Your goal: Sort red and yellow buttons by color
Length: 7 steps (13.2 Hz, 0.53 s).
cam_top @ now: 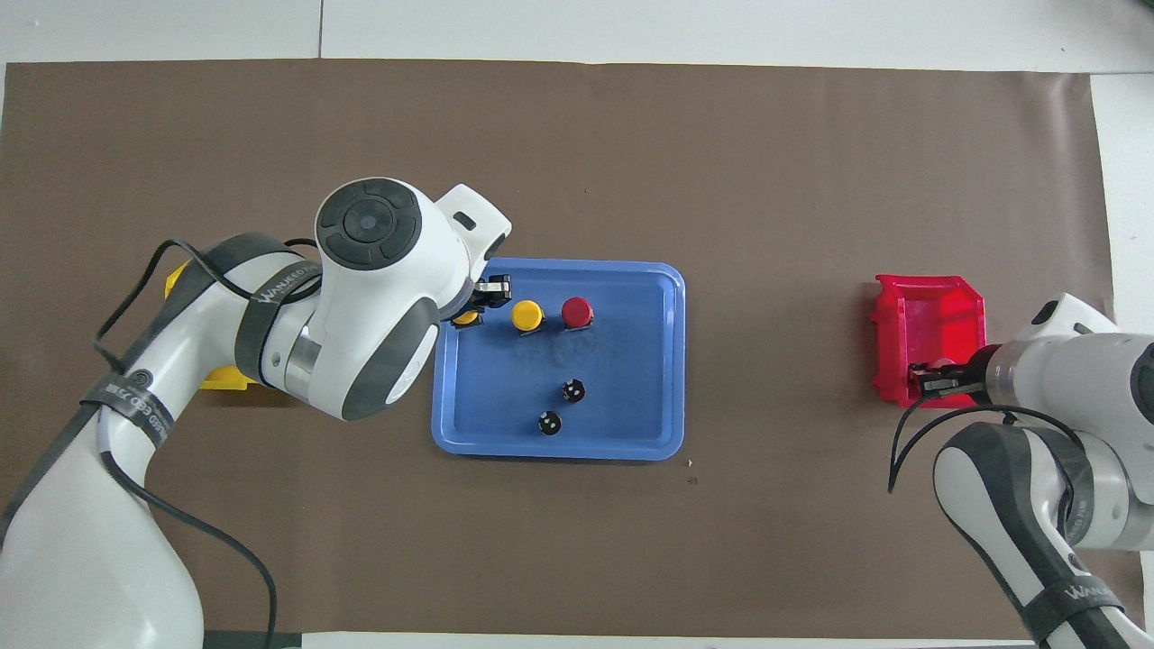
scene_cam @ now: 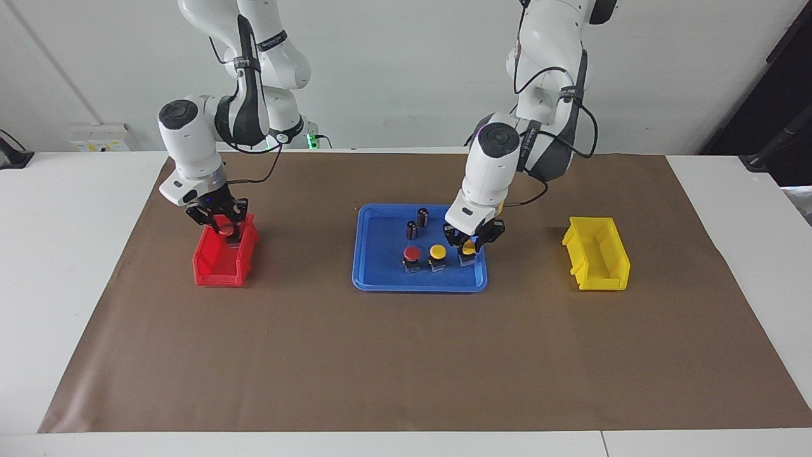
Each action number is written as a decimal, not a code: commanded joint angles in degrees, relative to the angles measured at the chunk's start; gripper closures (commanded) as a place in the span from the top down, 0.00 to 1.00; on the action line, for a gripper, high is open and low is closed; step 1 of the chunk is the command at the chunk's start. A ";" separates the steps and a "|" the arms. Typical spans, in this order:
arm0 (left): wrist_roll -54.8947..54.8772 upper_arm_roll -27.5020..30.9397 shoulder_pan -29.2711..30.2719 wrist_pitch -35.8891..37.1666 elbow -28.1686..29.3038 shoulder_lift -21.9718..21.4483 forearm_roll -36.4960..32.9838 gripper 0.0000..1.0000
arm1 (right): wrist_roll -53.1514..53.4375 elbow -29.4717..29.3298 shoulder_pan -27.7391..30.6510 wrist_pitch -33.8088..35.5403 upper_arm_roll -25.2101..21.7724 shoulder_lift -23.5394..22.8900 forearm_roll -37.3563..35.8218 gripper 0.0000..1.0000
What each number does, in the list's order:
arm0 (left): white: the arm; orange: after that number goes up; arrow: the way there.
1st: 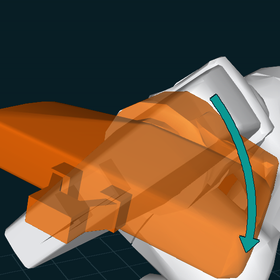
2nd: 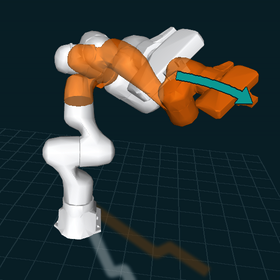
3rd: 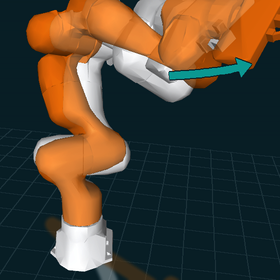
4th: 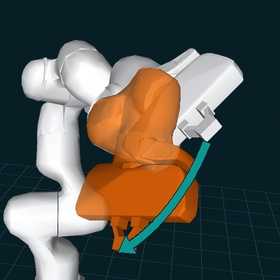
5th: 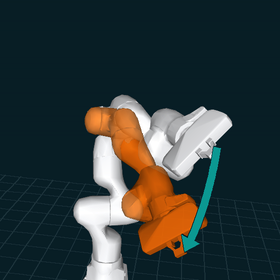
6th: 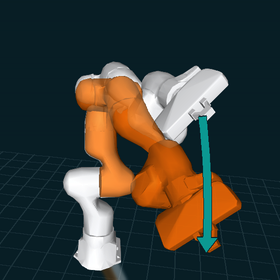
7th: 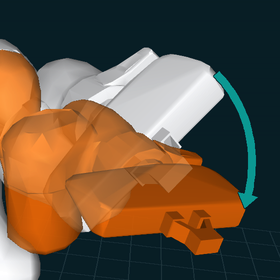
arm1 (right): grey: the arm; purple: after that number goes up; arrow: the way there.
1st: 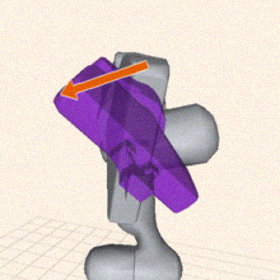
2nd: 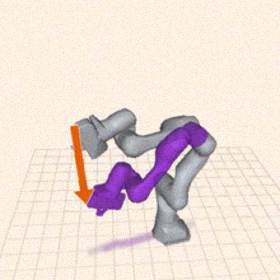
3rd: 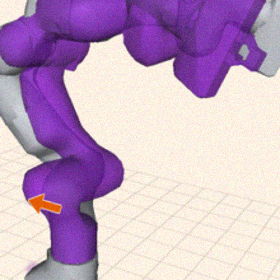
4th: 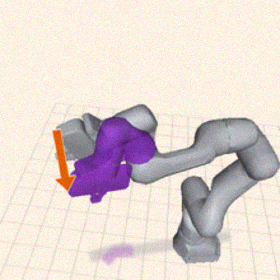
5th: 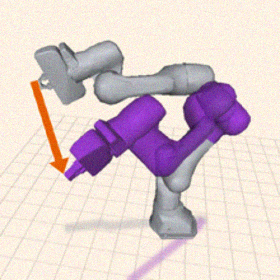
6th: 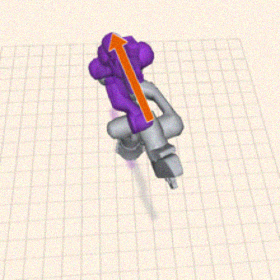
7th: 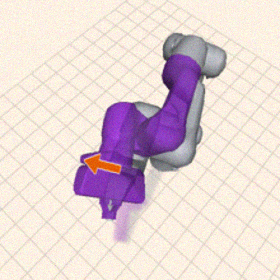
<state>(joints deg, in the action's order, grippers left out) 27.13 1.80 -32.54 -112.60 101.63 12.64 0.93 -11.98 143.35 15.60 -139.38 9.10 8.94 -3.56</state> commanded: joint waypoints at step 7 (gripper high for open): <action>-33.52 0.31 22.50 7.66 -0.64 -5.26 0.57 0.01 | 5.43 -26.58 -5.99 24.48 0.30 -6.54 1.09 0.64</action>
<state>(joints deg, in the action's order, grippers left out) -1.99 2.57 -12.48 -104.96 100.42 7.74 0.95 -11.11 125.58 13.09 -119.78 9.14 7.38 -3.23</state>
